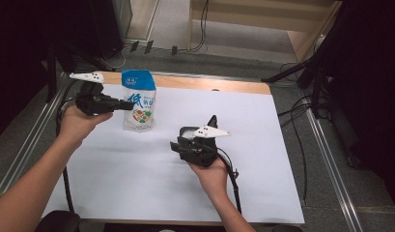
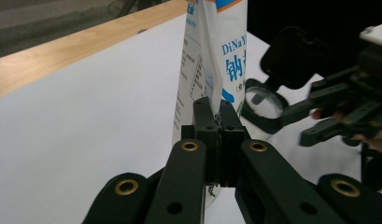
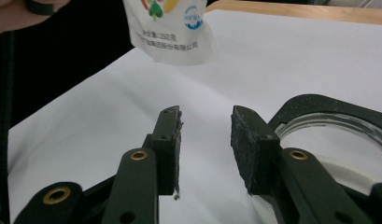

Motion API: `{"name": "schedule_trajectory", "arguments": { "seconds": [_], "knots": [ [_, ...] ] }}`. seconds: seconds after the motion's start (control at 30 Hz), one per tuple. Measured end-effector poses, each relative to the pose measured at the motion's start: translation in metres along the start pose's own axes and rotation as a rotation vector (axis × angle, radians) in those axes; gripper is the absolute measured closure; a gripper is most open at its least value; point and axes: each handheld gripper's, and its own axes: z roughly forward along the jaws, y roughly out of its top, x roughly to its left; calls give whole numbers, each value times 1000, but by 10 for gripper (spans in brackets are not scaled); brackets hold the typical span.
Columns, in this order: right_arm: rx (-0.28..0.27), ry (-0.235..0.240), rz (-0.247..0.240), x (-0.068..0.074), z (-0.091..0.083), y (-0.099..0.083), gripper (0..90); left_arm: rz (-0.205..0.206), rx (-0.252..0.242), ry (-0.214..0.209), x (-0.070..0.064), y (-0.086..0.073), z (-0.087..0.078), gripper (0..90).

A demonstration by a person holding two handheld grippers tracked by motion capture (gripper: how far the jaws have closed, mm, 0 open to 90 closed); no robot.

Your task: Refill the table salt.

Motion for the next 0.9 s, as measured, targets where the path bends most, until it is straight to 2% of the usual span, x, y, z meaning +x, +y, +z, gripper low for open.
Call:
{"name": "schedule_trajectory", "arguments": {
  "seconds": [0.17, 0.3, 0.4, 0.47, 0.6, 0.63, 0.77, 0.87, 0.9],
  "knots": [
    [7, 9, -30, -3, -11, 0, 633, -10, -2, 44, 17, -8, 5, 900],
    [21, 18, -42, -8, -18, -2, 618, -34, 0, 71, 30, -13, 13, 900],
    [20, 24, -44, -12, -22, -4, 616, -32, -9, 98, 36, -19, 19, 900],
    [29, 26, -50, -15, -25, -5, 617, -33, 2, 114, 40, -25, 23, 900],
    [34, 30, -47, -19, -29, -8, 617, -58, 20, 123, 48, -38, 30, 900],
    [33, 32, -43, -20, -30, -9, 617, -63, -1, 123, 49, -42, 30, 900],
    [39, 26, -40, -22, -32, -12, 617, -72, -22, 109, 51, -50, 25, 900],
    [42, 28, -35, -24, -35, -14, 617, -83, -10, 93, 50, -56, 21, 900],
    [41, 28, -35, -24, -36, -15, 617, -73, -9, 101, 49, -58, 19, 900]
  ]
}}
